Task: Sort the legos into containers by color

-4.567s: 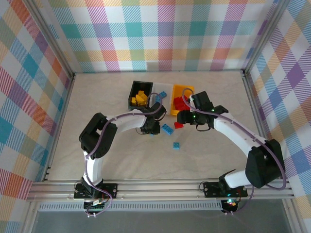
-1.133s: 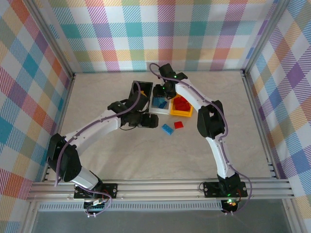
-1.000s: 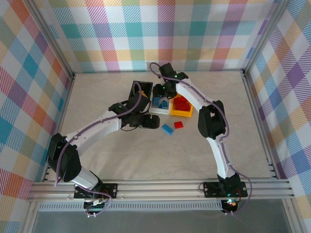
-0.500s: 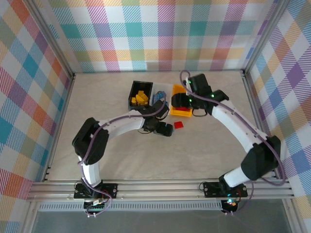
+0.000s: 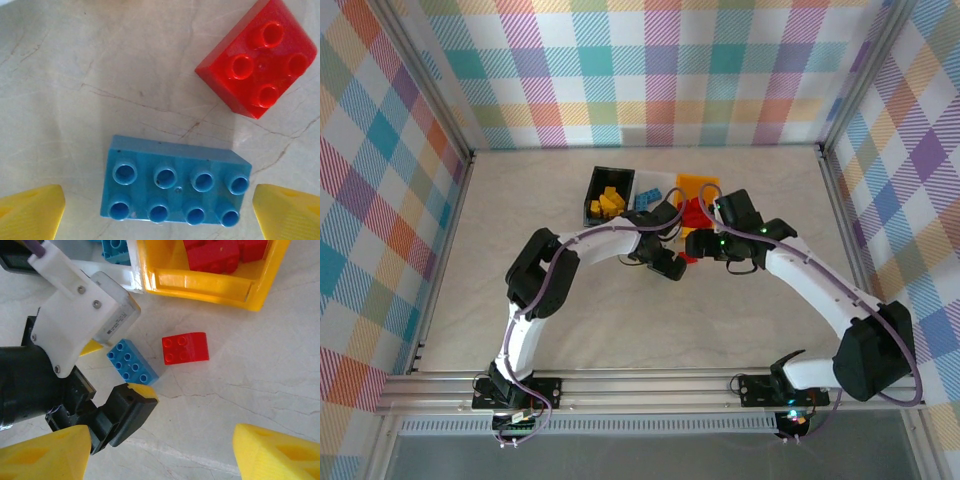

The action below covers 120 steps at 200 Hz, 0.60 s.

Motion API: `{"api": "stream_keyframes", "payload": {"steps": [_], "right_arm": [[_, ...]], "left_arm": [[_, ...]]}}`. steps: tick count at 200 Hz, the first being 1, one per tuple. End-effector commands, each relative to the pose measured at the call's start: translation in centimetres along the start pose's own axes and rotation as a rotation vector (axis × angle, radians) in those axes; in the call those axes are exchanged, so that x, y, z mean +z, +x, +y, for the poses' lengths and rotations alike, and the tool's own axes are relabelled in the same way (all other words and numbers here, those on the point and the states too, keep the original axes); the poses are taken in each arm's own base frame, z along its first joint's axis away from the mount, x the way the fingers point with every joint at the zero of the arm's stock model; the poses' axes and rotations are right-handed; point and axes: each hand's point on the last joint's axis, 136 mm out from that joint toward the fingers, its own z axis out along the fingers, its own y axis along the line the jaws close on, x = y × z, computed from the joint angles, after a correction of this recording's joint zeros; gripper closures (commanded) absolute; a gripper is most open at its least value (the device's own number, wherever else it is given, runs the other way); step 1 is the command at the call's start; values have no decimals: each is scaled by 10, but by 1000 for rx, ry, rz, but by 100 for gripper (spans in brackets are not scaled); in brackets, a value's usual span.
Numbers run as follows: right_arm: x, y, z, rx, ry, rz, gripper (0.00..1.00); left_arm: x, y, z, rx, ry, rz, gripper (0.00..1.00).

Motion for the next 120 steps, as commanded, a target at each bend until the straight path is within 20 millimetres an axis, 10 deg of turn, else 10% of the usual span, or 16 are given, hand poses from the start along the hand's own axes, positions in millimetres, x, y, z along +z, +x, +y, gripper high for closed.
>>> {"api": "stream_keyframes", "payload": {"steps": [1,120], "right_arm": [[-4,-4,-1,18,-1,-32,23],[-8,-2,-14,57,16,-55,23]], "left_arm": [[-4,-3,3,55,26,19,4],[15,1,-5,76,47,51,18]]}}
